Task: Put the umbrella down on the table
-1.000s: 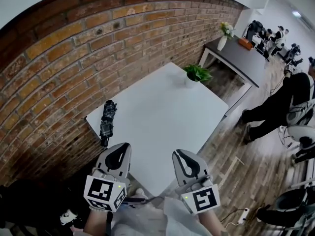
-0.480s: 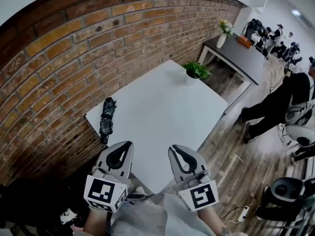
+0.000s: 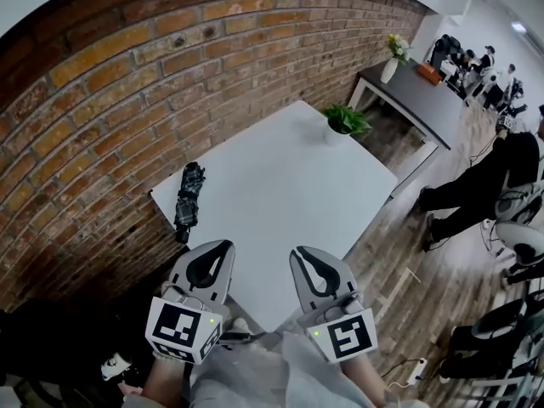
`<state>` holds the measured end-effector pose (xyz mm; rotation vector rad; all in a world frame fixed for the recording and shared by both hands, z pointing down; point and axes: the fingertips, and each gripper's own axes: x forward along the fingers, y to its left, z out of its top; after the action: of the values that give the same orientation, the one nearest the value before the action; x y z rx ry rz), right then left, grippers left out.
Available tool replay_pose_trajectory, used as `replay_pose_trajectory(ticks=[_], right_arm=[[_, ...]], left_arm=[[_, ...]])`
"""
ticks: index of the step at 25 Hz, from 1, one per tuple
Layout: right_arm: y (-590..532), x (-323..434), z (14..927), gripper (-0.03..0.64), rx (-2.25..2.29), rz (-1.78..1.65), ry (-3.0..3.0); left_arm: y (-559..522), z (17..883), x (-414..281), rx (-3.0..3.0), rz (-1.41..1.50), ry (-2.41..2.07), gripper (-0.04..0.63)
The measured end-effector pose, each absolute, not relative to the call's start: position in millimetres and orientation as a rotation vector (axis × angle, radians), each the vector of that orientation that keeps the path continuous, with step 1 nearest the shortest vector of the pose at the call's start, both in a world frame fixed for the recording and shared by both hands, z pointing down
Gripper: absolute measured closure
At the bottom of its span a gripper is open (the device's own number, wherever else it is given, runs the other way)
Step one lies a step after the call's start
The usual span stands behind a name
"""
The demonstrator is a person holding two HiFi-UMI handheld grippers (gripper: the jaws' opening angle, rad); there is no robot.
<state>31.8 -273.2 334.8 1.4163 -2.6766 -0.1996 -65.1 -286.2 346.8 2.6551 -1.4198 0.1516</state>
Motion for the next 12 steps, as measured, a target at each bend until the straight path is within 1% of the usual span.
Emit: replay_pose_trajectory(ticks=[12], right_arm=[[-272.0,30.1,340.3,0.560,1.414,-0.201,-2.668]], left_arm=[[-280.2,352.3,-63.8,2.661,0.172,-1.401,0.572]])
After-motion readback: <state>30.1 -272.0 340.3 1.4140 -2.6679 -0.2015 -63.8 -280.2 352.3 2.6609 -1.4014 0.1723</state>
